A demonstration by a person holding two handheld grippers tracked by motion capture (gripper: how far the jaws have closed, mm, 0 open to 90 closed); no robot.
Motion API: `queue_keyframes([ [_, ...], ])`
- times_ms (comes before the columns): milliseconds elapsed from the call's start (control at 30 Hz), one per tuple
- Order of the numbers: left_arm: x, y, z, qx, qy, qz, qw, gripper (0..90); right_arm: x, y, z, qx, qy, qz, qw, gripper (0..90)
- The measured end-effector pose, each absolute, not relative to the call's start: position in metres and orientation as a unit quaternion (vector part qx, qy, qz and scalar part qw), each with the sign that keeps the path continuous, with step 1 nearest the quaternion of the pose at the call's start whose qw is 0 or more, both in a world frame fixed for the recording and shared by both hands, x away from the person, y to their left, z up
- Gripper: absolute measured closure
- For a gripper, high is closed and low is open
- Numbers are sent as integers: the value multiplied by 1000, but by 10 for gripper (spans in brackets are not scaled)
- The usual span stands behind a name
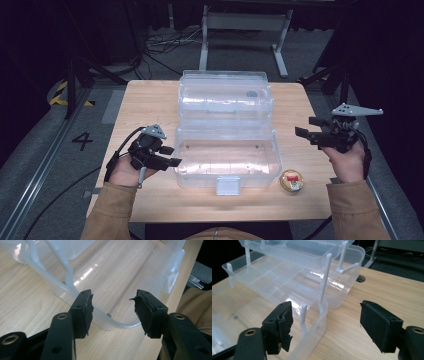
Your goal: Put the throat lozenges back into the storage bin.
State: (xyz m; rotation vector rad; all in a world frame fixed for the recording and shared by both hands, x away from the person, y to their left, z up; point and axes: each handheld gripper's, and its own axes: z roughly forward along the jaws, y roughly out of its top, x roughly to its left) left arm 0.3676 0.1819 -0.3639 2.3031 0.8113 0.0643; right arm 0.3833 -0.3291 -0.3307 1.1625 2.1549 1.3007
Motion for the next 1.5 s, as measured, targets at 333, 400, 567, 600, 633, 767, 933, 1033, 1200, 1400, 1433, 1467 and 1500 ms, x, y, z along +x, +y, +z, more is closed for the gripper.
queue_keyframes([
  [333,371,191,-366,880,329,26,342,483,369,-329,-345,415,780,438,167,258],
  [400,371,192,-366,879,330,25,343,483,368,-327,-349,414,788,425,164,254],
  [567,371,195,-366,877,335,24,343,483,366,-322,-357,413,809,391,149,253],
  [600,371,195,-366,877,335,24,343,483,365,-320,-359,409,815,383,147,254],
  [633,371,196,-366,877,336,24,344,483,365,-319,-361,408,818,379,145,254],
  [767,372,196,-367,876,339,23,342,482,366,-316,-368,405,830,359,132,254],
  [933,372,197,-368,879,336,22,338,480,369,-310,-382,409,850,314,110,249],
  [1033,372,197,-368,878,338,21,337,480,371,-306,-388,409,861,286,98,244],
  [1200,372,197,-368,879,336,22,337,480,374,-300,-398,403,877,247,86,229],
  [1400,373,197,-368,879,338,20,336,480,378,-297,-409,405,886,214,71,207],
  [1433,373,197,-368,879,339,19,336,480,378,-297,-411,406,888,207,67,202],
  [1467,373,197,-369,879,339,20,336,479,379,-296,-413,406,889,202,64,198],
  [1500,372,196,-369,878,340,19,337,480,379,-295,-416,404,892,193,61,196],
])
